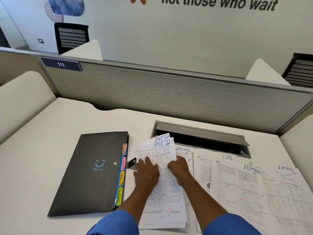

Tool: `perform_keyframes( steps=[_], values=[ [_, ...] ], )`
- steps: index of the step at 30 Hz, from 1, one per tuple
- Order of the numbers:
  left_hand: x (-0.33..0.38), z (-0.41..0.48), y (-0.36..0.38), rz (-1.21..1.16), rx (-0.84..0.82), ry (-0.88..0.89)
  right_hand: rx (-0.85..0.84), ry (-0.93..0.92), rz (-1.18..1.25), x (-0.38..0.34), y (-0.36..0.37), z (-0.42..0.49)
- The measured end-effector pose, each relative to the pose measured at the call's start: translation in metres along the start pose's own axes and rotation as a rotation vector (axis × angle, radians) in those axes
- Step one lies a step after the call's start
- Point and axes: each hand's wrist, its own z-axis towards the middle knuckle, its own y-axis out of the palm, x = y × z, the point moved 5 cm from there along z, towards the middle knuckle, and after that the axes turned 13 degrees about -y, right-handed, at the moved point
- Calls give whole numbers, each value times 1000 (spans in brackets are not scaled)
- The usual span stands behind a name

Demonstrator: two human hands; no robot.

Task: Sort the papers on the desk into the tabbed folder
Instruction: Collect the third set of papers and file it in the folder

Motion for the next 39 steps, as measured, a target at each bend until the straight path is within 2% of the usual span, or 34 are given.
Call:
perform_keyframes(
  steps=[4, 10, 14, 20, 23, 28, 32, 39],
  values=[
    [7, -6, -7, -193, 17, 29, -37, -66, 43, -17, -23, -7],
    [29, -23, -45, -517, 244, 113, -14, -243, 190, -46, -64, -14],
    [50, -29, -72, -752, 224, 190, 40, -307, 315, -65, -90, -17],
    [84, -45, -101, -896, 318, 303, 131, -434, 398, -92, -123, -28],
    [93, -57, -101, -905, 305, 349, 159, -465, 413, -96, -132, -29],
    [85, -59, -85, -836, 270, 309, 150, -464, 406, -82, -134, -35],
    [72, -54, -67, -709, 243, 315, 125, -410, 379, -57, -128, -34],
    [67, -55, -60, -648, 213, 309, 92, -347, 330, -42, -125, -27]
  ],
)
